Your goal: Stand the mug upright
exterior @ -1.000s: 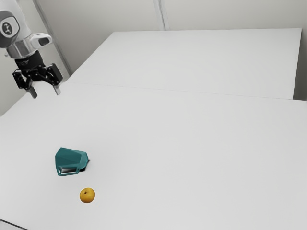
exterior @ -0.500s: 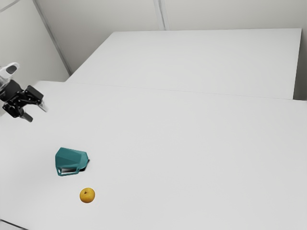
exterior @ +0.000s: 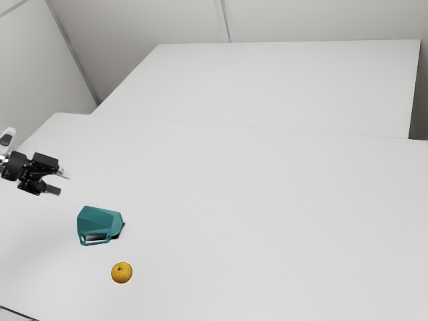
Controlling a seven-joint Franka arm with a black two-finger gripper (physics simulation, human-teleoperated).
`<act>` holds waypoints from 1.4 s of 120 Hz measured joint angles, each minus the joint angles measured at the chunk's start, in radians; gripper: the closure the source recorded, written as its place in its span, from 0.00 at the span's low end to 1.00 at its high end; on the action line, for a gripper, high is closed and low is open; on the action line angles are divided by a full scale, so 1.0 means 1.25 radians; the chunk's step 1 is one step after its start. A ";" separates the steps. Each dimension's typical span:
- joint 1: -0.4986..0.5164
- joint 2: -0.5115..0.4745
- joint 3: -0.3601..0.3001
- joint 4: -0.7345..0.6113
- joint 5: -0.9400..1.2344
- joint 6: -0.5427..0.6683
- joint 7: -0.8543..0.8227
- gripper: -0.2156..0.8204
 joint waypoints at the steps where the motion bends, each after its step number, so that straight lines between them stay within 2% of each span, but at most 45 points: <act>1: 0.001 0.000 0.001 -0.003 -0.004 0.001 0.005 0.24; 49: 0.030 0.050 0.008 -0.037 -0.085 0.033 0.178 0.24; 116: 0.036 0.142 0.008 -0.039 -0.072 0.035 0.231 0.23; 168: 0.011 0.156 0.007 -0.040 -0.070 0.033 0.244 0.23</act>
